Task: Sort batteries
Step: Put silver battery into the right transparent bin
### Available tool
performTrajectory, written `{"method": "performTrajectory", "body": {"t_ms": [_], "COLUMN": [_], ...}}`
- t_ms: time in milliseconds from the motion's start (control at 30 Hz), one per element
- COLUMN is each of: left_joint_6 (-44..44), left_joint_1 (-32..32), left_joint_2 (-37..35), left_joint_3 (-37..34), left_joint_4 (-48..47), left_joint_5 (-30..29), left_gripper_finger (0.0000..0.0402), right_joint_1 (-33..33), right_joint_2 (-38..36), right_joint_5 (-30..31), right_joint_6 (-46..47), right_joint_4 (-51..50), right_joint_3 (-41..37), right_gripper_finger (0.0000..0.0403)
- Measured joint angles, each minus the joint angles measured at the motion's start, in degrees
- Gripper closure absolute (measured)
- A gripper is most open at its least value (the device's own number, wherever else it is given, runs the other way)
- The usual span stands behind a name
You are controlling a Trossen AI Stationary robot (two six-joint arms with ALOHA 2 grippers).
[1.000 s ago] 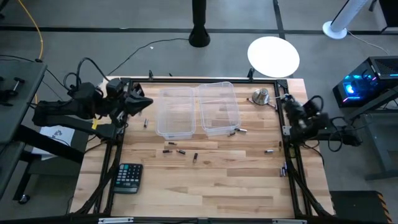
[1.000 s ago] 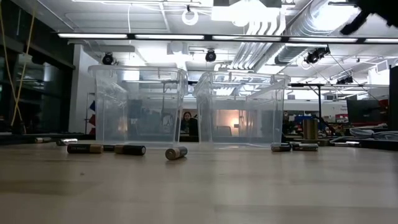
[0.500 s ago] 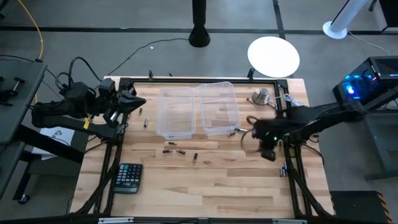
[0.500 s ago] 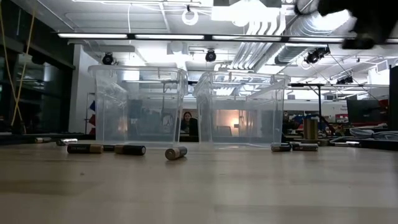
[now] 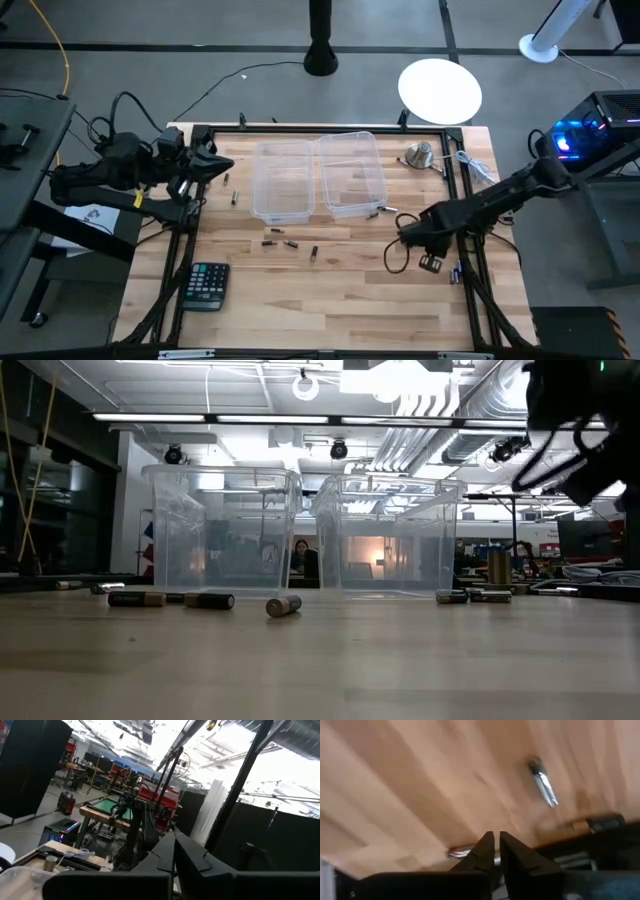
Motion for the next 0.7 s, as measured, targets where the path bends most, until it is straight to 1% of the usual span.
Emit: {"method": "performTrajectory", "body": {"t_ms": [67, 200, 300, 367, 433, 500, 700], "left_joint_6": [0.0, 0.8, 1.0, 1.0, 1.0, 1.0, 1.0], "left_joint_1": [0.0, 0.0, 0.0, 0.0, 0.0, 0.0, 0.0], "left_joint_2": [0.0, 0.0, 0.0, 0.0, 0.0, 0.0, 0.0], "left_joint_3": [0.0, 0.0, 0.0, 0.0, 0.0, 0.0, 0.0], "left_joint_4": [0.0, 0.0, 0.0, 0.0, 0.0, 0.0, 0.0], "left_joint_5": [0.0, 0.0, 0.0, 0.0, 0.0, 0.0, -0.1], "left_gripper_finger": [0.0401, 0.0401, 0.0401, 0.0401, 0.0401, 0.0401, 0.0401], "right_joint_1": [-0.9, -1.9, -2.0, -1.9, -1.9, -1.9, -1.9], "right_joint_2": [0.0, 0.0, 0.1, 0.5, 1.4, 2.4, 5.4], "right_joint_5": [2.8, 6.3, 7.1, 7.7, 8.4, 8.4, 7.3], "right_joint_6": [1.5, 4.0, 4.5, 4.7, 4.7, 4.6, 4.5], "right_joint_4": [0.6, 3.4, 7.3, 7.9, 7.9, 8.8, 13.2], "right_joint_3": [-1.5, -4.0, -5.3, -6.1, -6.9, -7.7, -9.6], "right_gripper_finger": [0.0347, 0.0287, 0.0245, 0.0225, 0.0214, 0.0211, 0.0222]}}
